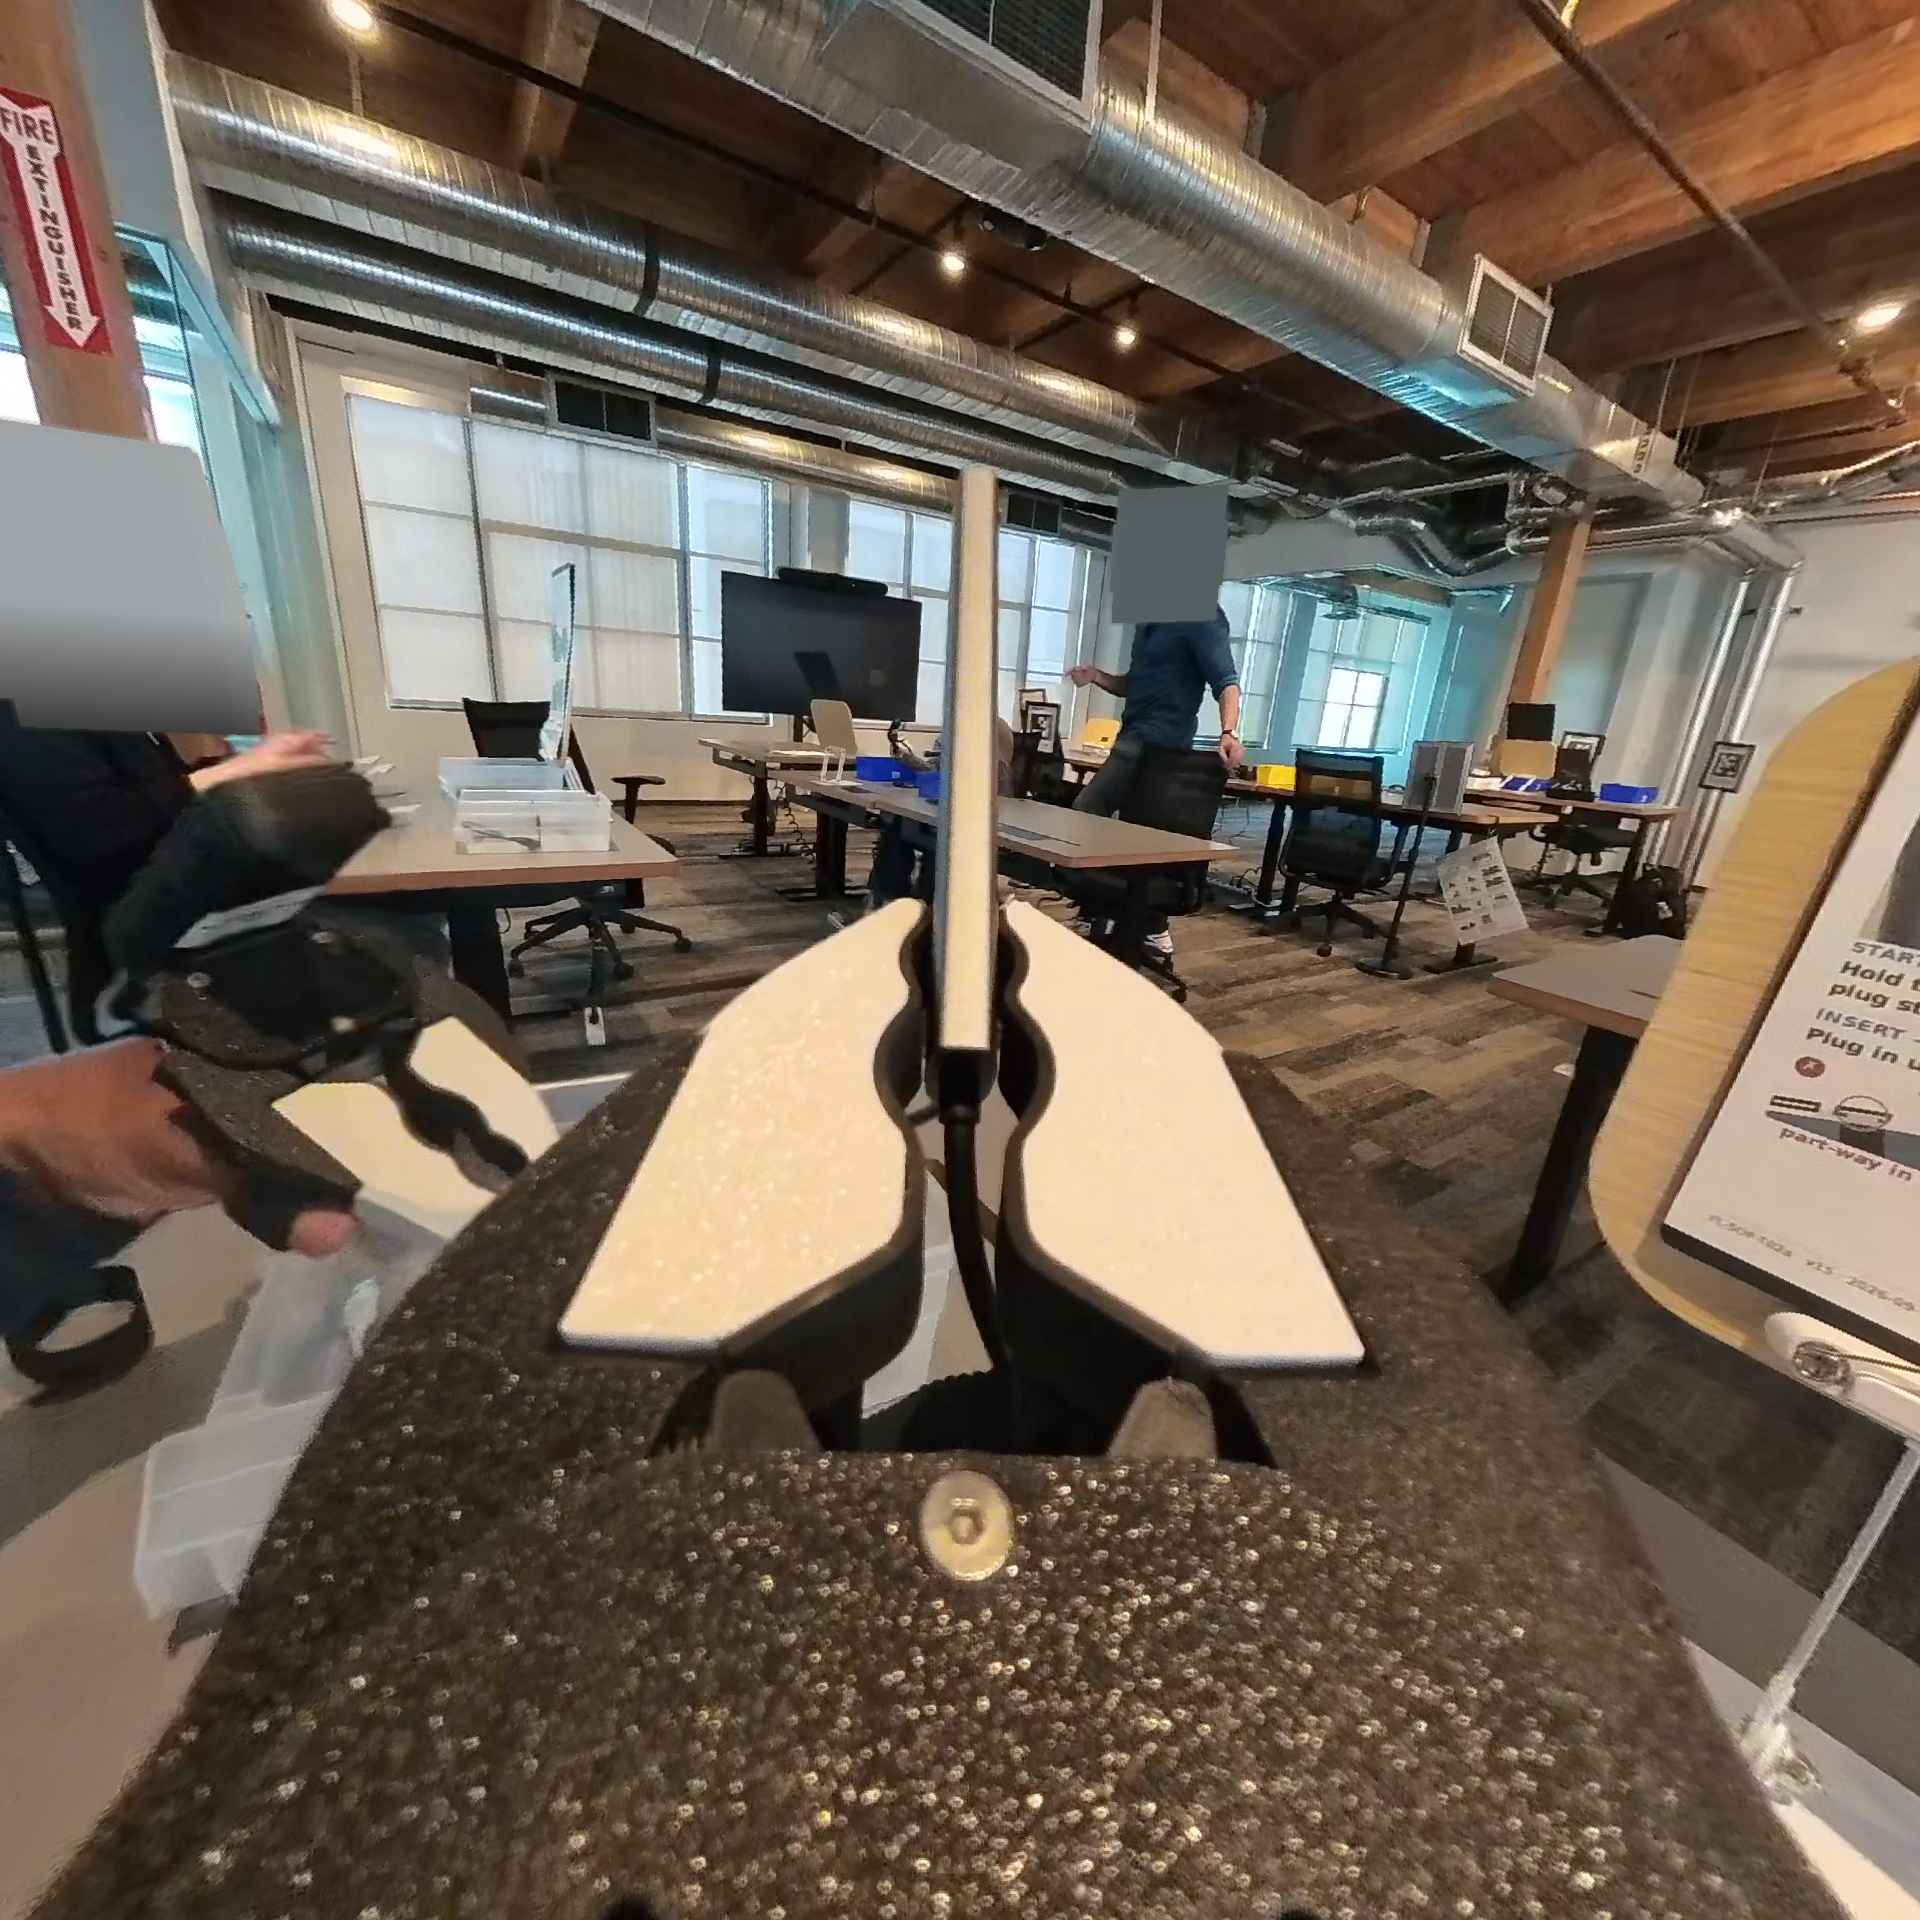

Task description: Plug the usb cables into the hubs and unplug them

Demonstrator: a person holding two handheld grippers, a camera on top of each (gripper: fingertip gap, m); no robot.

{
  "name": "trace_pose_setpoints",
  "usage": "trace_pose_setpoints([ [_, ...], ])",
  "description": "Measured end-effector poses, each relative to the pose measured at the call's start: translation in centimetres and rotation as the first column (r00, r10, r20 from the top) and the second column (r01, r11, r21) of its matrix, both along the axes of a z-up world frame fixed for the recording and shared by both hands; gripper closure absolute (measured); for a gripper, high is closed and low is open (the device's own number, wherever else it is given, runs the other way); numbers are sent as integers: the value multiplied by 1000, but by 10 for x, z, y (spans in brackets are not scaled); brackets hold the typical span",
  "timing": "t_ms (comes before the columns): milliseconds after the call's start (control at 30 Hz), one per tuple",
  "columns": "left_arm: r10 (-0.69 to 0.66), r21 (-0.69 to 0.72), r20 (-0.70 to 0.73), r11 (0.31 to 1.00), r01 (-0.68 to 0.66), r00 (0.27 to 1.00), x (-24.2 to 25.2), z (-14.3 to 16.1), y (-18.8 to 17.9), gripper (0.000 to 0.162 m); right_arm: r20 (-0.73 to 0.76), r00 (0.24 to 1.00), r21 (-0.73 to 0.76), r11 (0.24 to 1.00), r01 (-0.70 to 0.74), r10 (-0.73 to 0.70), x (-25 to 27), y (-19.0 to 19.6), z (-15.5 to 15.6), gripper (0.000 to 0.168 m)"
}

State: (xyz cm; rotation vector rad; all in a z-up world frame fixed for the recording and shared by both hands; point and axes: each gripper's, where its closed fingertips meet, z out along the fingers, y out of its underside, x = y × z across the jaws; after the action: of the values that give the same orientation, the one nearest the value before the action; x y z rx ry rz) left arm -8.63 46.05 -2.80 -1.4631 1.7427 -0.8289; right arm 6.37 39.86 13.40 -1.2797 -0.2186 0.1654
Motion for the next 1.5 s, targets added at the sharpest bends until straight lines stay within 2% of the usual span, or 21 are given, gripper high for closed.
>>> trace_pose_setpoints([
  [133, 17, -76, 160, 997, -5, 987, -5, 24, 4, 145, -10, 1000, -4, 1000, -9, 9, 0, 0, -1, 159],
  [500, 23, 18, 2, 1000, -23, 1000, 29, -9, 0, 143, 3, 1000, -1, 1000, -26, 26, -8, -1, -1, 159],
  [567, 8, 4, -13, 1000, -7, 1000, 30, -12, -1, 154, 6, 1000, 0, 1000, -26, 26, -8, -1, 0, 159],
  [733, -55, -55, 46, 997, 57, 997, 26, -6, -6, 159, 10, 1000, -4, 1000, -2, 2, -1, 1, -3, 159],
  [833, -62, -111, 158, 991, 80, 985, 23, 10, -5, 160, 10, 1000, -17, 1000, 20, -20, 6, 4, -6, 159],
  [1000, -41, -242, 407, 958, 151, 912, 5, 45, 4, 160, 31, 996, -66, 994, 82, -80, 20, 13, -21, 159],
  [1133, 56, -303, 525, 945, 125, 849, -12, 60, 25, 160, 19, 994, -83, 991, 107, -106, 31, 16, -26, 159],
  [1267, 178, -356, 658, 930, 94, 731, -34, 82, 49, 160, 17, 992, -74, 989, 128, -127, 39, 13, -23, 159],
  [1400, 293, -409, 717, 912, 41, 633, -51, 92, 70, 160, 15, 989, -68, 987, 148, -147, 46, 11, -21, 159],
  [1500, 379, -437, 671, 896, -73, 637, -55, 82, 86, 160, 8, 989, -56, 988, 146, -146, 47, 9, -17, 159],
])
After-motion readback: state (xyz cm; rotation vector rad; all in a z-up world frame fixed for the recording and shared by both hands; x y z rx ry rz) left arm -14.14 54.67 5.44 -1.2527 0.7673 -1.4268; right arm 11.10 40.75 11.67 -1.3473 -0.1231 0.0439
